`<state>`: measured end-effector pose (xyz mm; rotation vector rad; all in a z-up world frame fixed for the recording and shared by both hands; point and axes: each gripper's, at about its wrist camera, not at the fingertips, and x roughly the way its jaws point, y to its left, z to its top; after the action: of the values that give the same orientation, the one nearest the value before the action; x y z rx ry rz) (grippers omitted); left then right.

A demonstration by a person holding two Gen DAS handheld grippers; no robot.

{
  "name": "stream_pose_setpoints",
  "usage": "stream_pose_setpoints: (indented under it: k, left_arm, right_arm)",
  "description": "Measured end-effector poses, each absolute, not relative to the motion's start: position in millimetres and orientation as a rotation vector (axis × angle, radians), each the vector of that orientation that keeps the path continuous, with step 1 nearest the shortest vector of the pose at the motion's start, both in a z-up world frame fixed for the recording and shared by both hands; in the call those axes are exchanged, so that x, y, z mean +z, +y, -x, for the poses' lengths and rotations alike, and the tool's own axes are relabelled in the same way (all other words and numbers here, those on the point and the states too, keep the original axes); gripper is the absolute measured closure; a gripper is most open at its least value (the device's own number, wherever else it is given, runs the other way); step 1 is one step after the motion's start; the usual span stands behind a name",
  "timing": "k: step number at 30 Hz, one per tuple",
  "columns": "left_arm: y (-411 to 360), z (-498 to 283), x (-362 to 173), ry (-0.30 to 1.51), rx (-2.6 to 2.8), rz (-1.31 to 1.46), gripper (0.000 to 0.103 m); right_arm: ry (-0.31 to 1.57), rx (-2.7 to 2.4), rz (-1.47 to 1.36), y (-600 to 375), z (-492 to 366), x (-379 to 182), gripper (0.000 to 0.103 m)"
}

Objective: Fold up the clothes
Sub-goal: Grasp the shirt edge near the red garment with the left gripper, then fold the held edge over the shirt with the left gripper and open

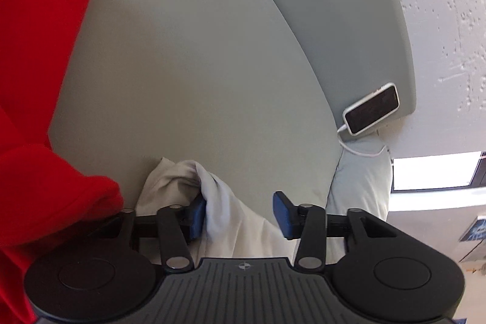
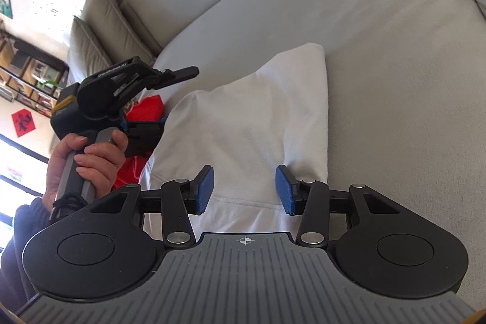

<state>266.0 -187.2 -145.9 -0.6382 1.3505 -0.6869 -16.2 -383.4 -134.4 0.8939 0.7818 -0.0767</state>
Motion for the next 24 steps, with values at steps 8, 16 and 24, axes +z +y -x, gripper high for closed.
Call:
stream_pose_setpoints:
  k: [8, 16, 24]
  left_arm:
    - [-173, -270, -102, 1.168, -0.617, 0.35, 0.091]
    - [-171, -254, -93, 1.197, -0.671, 0.322, 0.061]
    - [-194, -264, -122, 1.283, -0.668, 0.348, 0.064]
  right_arm:
    - [0.789, -0.108, -0.845, -379, 20, -134, 0.063]
    - [0.69, -0.182, -0.882, -403, 41, -111, 0.055]
    - [0.644, -0.328, -1.099, -464, 23, -145, 0.055]
